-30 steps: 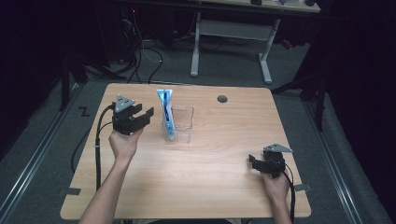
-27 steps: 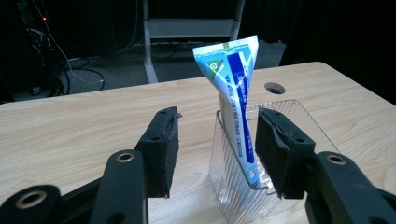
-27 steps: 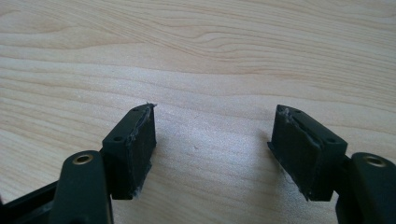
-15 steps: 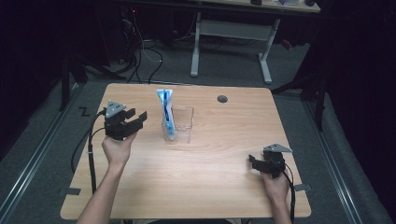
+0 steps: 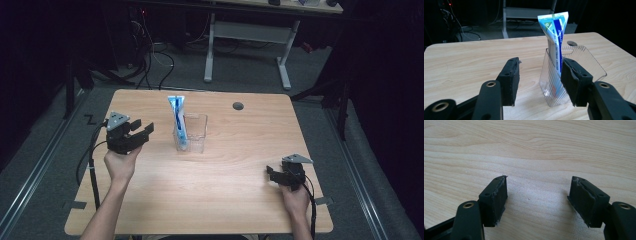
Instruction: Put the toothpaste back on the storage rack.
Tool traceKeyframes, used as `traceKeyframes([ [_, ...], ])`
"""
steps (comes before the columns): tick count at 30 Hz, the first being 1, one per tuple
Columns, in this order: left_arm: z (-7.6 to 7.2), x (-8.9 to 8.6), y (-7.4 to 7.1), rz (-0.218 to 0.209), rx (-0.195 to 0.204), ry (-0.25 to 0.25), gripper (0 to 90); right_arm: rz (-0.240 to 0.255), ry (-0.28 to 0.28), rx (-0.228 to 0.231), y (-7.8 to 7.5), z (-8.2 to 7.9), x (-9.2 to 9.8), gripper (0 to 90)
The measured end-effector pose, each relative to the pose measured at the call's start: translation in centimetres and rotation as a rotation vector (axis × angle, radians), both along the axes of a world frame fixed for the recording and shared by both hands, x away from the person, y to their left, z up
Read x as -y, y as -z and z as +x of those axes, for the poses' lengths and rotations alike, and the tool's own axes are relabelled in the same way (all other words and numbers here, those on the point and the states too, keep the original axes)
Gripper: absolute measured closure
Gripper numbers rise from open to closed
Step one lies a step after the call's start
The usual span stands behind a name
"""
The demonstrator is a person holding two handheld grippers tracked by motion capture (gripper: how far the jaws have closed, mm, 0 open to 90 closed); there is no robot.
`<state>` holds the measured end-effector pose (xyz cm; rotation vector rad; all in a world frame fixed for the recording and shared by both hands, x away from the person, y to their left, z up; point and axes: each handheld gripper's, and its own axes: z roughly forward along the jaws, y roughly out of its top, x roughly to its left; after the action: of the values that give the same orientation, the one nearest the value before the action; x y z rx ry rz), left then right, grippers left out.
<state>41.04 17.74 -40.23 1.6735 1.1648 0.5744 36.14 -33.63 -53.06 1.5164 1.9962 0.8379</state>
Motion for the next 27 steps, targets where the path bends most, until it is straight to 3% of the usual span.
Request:
traceKeyframes([
  [10, -0.9, -0.2, 0.5, 0.057, -0.001, -0.009, 48.5, -0.001, -0.002, 0.0, 0.0, 0.0, 0.0, 31.0],
  [27, -2.0, -1.0, 1.4, 0.054, -0.018, -0.012, 48.5, -0.001, -0.002, 0.0, 0.0, 0.0, 0.0, 31.0],
])
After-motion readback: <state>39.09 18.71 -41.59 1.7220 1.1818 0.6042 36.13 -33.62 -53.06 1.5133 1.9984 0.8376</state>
